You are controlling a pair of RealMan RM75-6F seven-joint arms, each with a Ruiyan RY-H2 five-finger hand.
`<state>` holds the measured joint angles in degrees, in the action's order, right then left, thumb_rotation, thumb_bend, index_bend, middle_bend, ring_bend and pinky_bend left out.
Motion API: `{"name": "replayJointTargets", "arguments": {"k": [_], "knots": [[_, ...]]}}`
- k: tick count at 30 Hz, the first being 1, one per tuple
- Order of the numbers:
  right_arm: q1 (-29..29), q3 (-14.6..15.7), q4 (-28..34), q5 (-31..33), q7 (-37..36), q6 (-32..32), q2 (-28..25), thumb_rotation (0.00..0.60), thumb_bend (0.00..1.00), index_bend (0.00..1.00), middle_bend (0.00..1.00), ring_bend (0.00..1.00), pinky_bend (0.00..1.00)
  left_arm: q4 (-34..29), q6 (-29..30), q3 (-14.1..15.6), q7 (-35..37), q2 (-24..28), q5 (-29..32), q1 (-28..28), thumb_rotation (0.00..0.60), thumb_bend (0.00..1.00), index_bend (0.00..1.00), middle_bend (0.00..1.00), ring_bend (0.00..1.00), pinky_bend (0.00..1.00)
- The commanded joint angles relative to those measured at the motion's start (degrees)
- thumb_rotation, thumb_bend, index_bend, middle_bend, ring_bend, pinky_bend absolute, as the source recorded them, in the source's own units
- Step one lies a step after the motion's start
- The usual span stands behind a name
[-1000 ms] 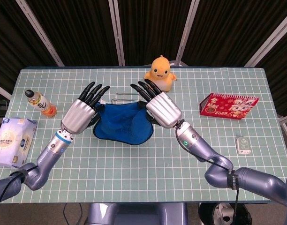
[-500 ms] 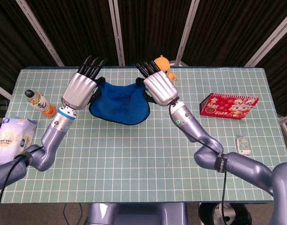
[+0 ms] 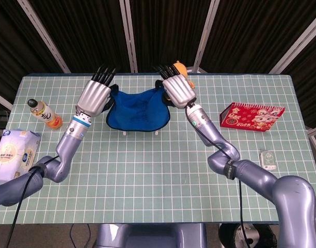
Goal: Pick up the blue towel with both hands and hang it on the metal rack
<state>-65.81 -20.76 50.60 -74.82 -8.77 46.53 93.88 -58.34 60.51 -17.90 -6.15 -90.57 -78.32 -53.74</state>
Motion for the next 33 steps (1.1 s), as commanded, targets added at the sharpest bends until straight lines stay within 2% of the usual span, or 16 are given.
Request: {"name": "replayJointTargets", "arguments": {"k": [1, 14, 33], "knots": [[-0.5, 1.9, -3.5, -1.4, -3.1, -0.9, 2.3, 0.6, 0.58, 0.66, 0.06, 0.0, 0.0, 1.8, -0.6, 1.0, 1.3, -1.4, 0.1, -0.3, 0.6, 0.48, 0.72, 0.0, 0.0, 0.0], [0.3, 5.8, -11.6, -3.9, -9.1, -1.3, 6.8, 0.6, 0.58, 0.66, 0.06, 0.0, 0.0, 7.9, -1.5, 3.6, 4.4, -4.6, 0.1, 0.4, 0.6, 0.48, 0.72, 0.0, 0.0, 0.0], [0.8, 8.4, -16.3, -5.8, -12.1, -1.3, 9.1, 0.6, 0.55, 0.66, 0.06, 0.0, 0.0, 14.1, -3.1, 5.6, 8.6, -7.6, 0.1, 1.2, 0.6, 0.48, 0.72, 0.0, 0.0, 0.0]]}}
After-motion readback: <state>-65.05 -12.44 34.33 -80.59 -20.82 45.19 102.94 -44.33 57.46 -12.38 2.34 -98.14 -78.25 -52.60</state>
